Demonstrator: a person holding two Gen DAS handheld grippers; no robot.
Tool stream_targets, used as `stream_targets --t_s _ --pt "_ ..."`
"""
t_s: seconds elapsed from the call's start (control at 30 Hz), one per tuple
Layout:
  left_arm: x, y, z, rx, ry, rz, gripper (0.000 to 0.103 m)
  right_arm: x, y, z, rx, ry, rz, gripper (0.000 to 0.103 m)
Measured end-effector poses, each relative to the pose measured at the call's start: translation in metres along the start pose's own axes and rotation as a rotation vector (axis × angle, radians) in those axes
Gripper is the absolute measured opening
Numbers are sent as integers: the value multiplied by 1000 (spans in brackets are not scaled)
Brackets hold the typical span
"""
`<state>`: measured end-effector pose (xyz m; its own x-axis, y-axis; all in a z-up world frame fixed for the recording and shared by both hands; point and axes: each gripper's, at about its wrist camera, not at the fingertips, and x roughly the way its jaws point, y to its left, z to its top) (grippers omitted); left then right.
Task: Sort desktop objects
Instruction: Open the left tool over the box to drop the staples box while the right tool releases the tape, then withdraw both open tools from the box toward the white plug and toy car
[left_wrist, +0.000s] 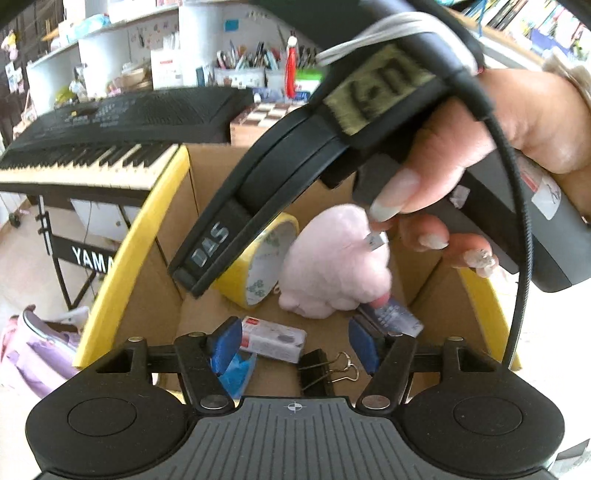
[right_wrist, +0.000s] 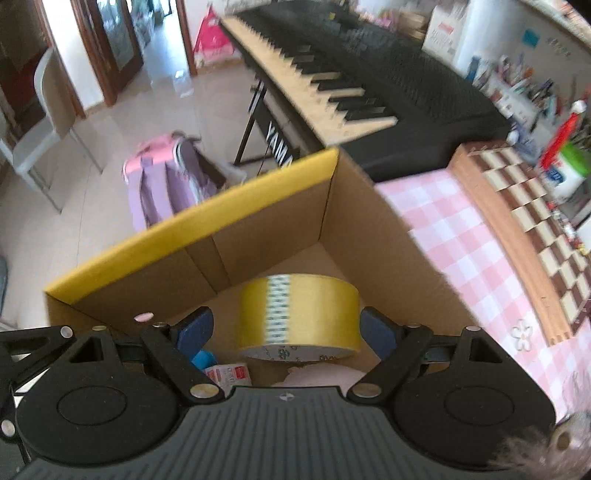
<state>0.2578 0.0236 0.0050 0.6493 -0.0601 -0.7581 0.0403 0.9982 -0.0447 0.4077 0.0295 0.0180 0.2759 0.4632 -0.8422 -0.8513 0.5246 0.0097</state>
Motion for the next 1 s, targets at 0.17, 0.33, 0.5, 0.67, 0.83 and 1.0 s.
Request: stream_targets --t_s 0.17,0.33,0.5,0.67,0.83,1.0 --pt "-31 -1 -4 24 -95 -9 72 -55 -3 -15 88 -140 -60 86" --pt "-65 9 -10 54 -197 10 73 -120 6 -49 160 -292 -212 86" --pt "-101 24 -29 27 -295 29 77 -166 20 -99 316 -421 -313 87" --pt "-126 45 -48 -5 -342 39 78 -189 53 -150 444 -467 -415 87" --pt "-145 57 -75 -30 -356 53 82 -198 98 -197 548 -481 -484 87" --pt "-160 67 -102 -58 -363 59 85 -201 148 -232 575 -505 -551 87"
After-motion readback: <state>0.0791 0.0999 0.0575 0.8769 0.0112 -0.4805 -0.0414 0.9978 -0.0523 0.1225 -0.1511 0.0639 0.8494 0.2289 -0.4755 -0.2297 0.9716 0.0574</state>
